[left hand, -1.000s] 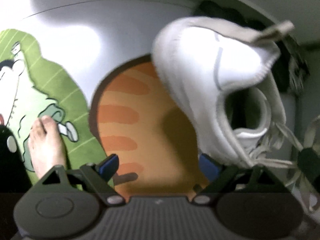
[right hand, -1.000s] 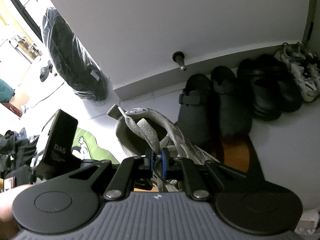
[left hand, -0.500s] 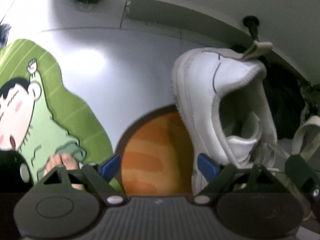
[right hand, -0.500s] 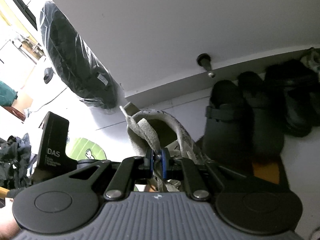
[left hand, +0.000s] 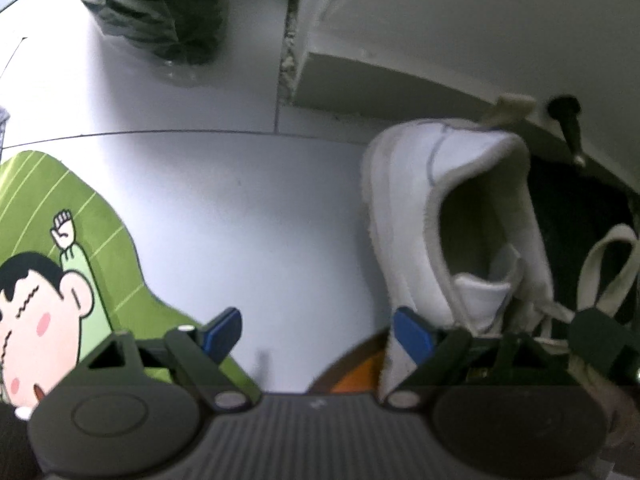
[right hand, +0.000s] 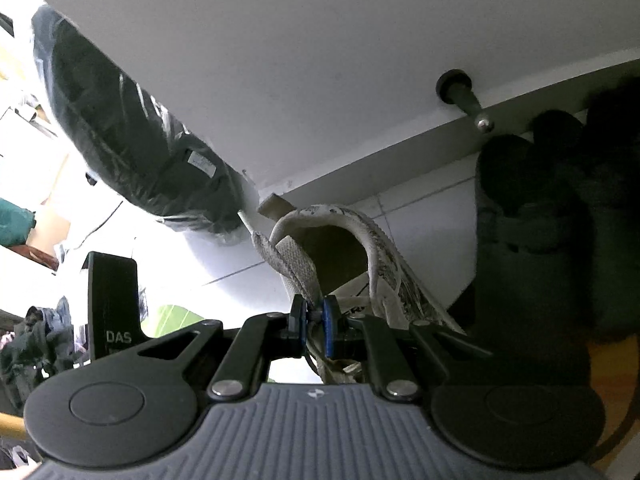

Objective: Organize scattered shoes
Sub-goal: 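Stand the sneaker heel-up against the wall and open the right gripper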

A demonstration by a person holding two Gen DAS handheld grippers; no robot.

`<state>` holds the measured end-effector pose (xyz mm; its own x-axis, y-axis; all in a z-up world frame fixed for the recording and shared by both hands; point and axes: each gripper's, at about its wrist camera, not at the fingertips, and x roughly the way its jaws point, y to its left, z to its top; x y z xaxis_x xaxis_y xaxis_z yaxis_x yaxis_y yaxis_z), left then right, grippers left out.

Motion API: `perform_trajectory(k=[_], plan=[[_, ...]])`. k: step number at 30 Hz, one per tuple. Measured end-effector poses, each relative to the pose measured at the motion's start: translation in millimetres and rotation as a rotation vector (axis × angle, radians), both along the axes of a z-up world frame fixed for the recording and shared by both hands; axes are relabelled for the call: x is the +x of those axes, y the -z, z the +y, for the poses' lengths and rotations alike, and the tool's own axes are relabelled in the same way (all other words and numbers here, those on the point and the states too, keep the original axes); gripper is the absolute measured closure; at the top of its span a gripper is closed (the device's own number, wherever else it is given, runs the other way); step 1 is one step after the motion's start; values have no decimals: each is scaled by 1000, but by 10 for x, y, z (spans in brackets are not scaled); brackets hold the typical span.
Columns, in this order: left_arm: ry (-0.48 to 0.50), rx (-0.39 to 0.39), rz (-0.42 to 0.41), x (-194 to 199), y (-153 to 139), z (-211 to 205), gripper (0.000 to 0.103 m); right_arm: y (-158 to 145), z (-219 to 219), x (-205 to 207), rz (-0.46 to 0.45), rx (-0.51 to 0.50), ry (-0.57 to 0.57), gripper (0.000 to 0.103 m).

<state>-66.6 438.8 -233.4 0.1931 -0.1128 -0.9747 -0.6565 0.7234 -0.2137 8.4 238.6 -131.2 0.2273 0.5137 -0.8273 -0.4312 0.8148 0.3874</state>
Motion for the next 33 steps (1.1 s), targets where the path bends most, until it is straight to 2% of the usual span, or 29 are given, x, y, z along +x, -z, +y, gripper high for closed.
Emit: perform_trajectory(k=[4,7,10,13,17,20,24,26,28,33], plan=[[28,-5,17,-7,126,-36,17,84,114,90,-12,8,27,94],[132,60,38,12,184,-281,18,152,161,193,-8,15,63,94],[165,97,41,47,206,-432,18,157,197,216,-35,-8,69,94],[101,111,32,76,196,-460,18,175,169,241,-50,-28,74,94],[67,89,33,136,264,-472,18,195,79,284,-54,-44,81,94],[119,100,35,194,335,-556,25,188,37,318,-70,-56,91,94],[132,113,16,188,355,-634,29,189,11,371,-87,-57,101,94],[130,87,-4,159,360,-643,41,178,17,366,-100,-58,98,94],[140,79,-13,147,360,-663,45,161,61,339,-115,-59,81,94],[145,69,-21,81,374,-687,46,207,134,364,-118,-69,79,93]])
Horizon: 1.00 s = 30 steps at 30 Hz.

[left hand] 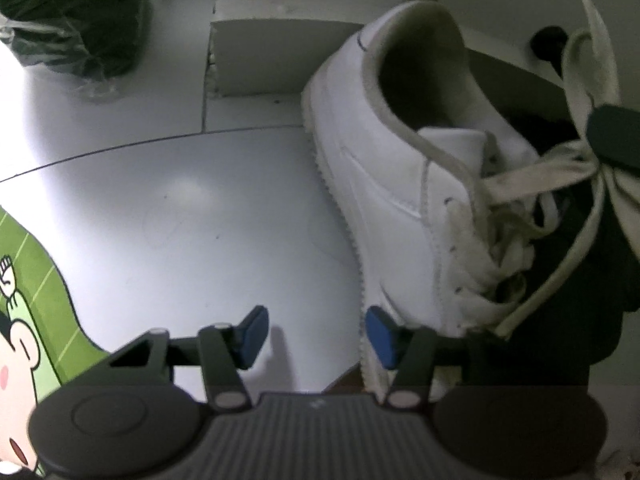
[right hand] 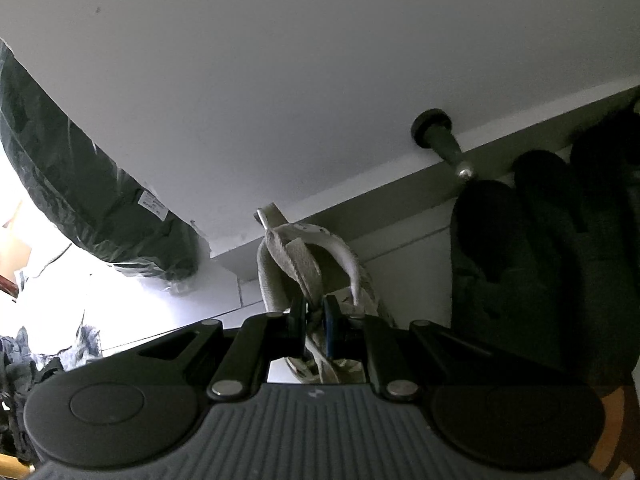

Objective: Organize scattered shoes
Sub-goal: 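Stand the sneaker heel-up against the wall and open the right gripper, then push the sneaker flat against the wall with the right gripper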

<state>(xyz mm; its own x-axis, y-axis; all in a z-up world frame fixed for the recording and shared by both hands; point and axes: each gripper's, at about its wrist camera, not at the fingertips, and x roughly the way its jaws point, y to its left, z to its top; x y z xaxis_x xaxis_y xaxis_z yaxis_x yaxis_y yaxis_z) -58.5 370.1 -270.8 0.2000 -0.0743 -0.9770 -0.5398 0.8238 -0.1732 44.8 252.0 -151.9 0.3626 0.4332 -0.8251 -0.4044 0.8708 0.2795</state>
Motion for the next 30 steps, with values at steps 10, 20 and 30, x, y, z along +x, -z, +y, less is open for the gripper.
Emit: perform_trajectory(k=[10,20,30], plan=[[-92,-6,-4,-143,-16,71,33,131,-183,9,12,16,69,95],[-70,53,-40,-353,-100,114,30,219,-309,-16,32,54,17,63],[-138,131,-29,-266,-178,76,29,585,-232,-246,-23,-118,-147,11]])
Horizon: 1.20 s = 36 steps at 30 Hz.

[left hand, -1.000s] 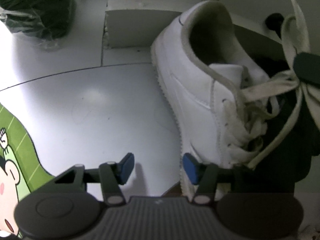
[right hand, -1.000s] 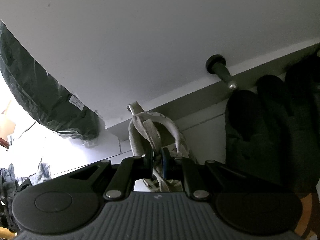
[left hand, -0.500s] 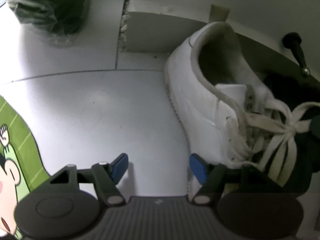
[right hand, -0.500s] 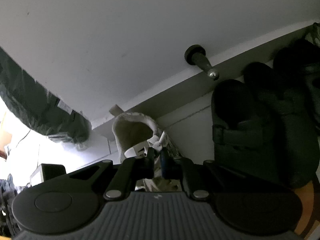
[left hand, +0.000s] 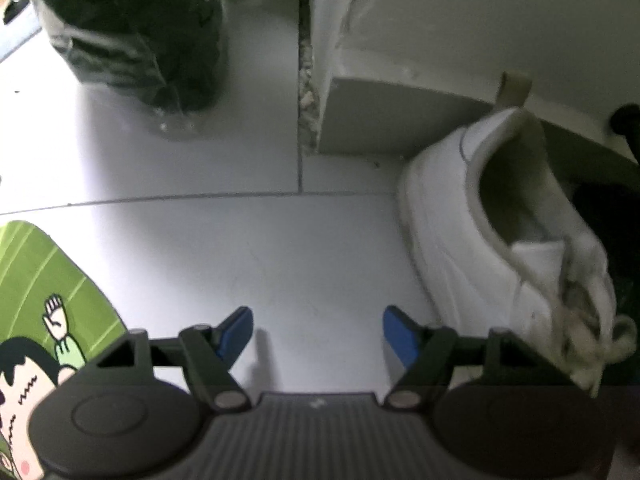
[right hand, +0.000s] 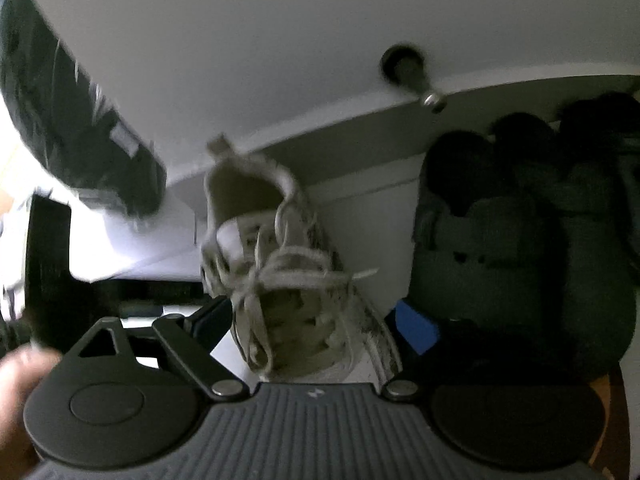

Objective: Organize scattered shoes
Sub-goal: 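Push the sneaker flat against the wall with the right gripper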

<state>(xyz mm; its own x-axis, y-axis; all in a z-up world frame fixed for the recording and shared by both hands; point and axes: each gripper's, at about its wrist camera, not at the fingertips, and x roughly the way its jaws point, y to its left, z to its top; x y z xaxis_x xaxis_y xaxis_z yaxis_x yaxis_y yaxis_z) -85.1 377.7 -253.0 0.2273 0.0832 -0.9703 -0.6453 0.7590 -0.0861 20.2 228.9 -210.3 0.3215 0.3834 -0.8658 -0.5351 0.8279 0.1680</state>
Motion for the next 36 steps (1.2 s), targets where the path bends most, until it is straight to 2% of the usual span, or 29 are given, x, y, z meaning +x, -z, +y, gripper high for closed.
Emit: perform_trajectory(k=[2,7,9,11,13,15,17,19,26,28,32,36], plan=[[-30,-8,-25,61,-34,-56,30,77,102,-32,-24,-47,-74,10],[-150,-30,-7,-72,55,-85,29,252,351,-108,-82,-137,-218,5],[-117,-35,-16,-185,13,36,30,302,417,-120,-98,-170,-242,3],[-91,-15,-21,-176,0,-16,33,414,483,-110,-97,-215,-258,3],[-98,-10,-40,-222,-36,-116,36,531,507,-100,-83,-242,-262,0],[-86,-11,-47,-243,-70,-198,42,580,508,-127,-104,-276,-274,7],[-58,-22,-60,-248,-107,-270,52,576,487,-136,-109,-279,-270,10],[-41,-32,-69,-256,-138,-321,56,559,488,-138,-105,-285,-269,13],[26,-67,-88,-276,-238,-567,57,529,409,-110,-64,-282,-134,14],[24,-80,-92,-272,-264,-606,62,512,401,-125,-77,-283,-112,14],[16,-110,-102,-277,-318,-675,62,484,481,-117,-120,-316,-153,15],[8,-105,-109,-364,-387,-774,62,478,466,-56,-101,-315,-177,14]])
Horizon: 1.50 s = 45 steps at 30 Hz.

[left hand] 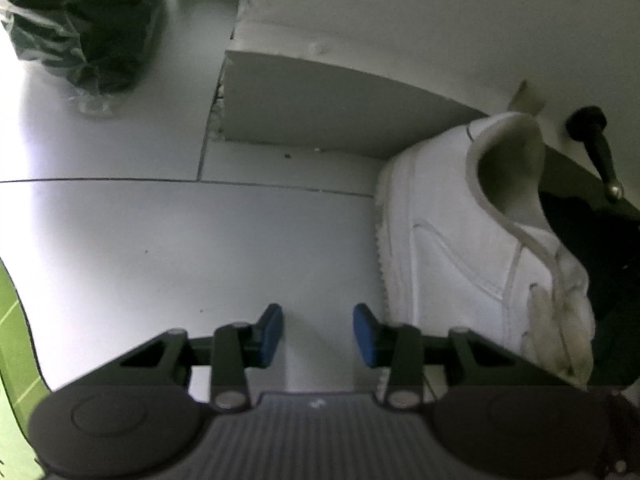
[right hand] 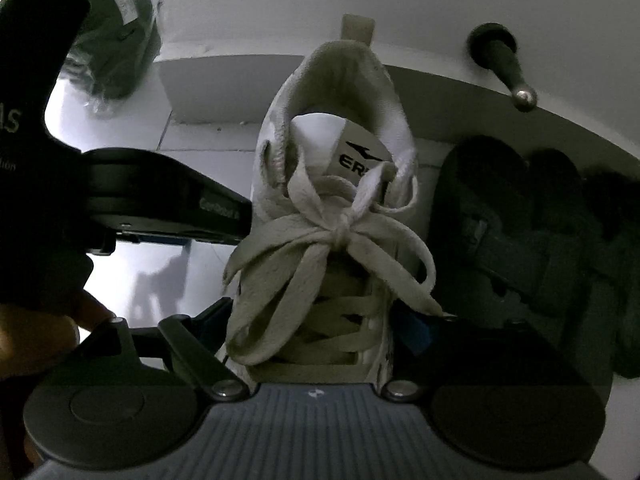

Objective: Organize scattered shoes
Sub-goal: 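Push the sneaker flat against the wall with the right gripper, then withdraw both tools back from the row of shoes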

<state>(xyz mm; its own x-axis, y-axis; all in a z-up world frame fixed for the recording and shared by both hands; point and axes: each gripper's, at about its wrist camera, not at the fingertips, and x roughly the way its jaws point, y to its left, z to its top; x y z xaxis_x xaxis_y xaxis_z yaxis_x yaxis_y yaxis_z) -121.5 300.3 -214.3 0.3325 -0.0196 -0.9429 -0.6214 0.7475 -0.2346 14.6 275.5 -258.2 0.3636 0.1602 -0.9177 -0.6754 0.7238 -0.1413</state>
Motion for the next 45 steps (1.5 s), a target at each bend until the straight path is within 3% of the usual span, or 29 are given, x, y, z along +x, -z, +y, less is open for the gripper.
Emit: perform_trajectory(k=[3,5,7,8,11,18,27,29,31,32,34,41,45], plan=[[4,2,18,-50,-54,-39,58,8,-17,20,13,10,19,10],[8,23,56,-74,-98,-58,39,13,-36,22,19,19,32,10],[1,42,93,-124,-138,-66,30,-13,-100,36,42,53,63,9],[0,45,102,-150,-153,-70,30,-23,-129,46,56,72,72,9],[-7,-18,128,-344,-223,-94,18,-116,-299,88,122,140,119,9],[48,-48,154,-633,-636,-414,16,-421,-434,32,103,141,139,9],[92,-34,189,-1002,-1715,-832,8,-1294,-845,-149,89,217,273,9],[75,-40,184,-526,-1565,-261,8,-1527,-948,-213,76,230,287,9],[69,-47,172,-254,-835,234,8,-1730,-1075,-292,59,242,299,9],[72,-51,167,-183,-712,295,8,-1787,-1109,-311,51,246,302,9],[81,-60,156,-91,-790,227,8,-1992,-1263,-409,13,263,329,9],[130,-84,109,-350,-1468,-121,7,-2494,-1846,-766,-40,306,450,9],[110,-137,108,-287,-1676,-234,6,-2698,-2146,-984,-73,346,533,9]])
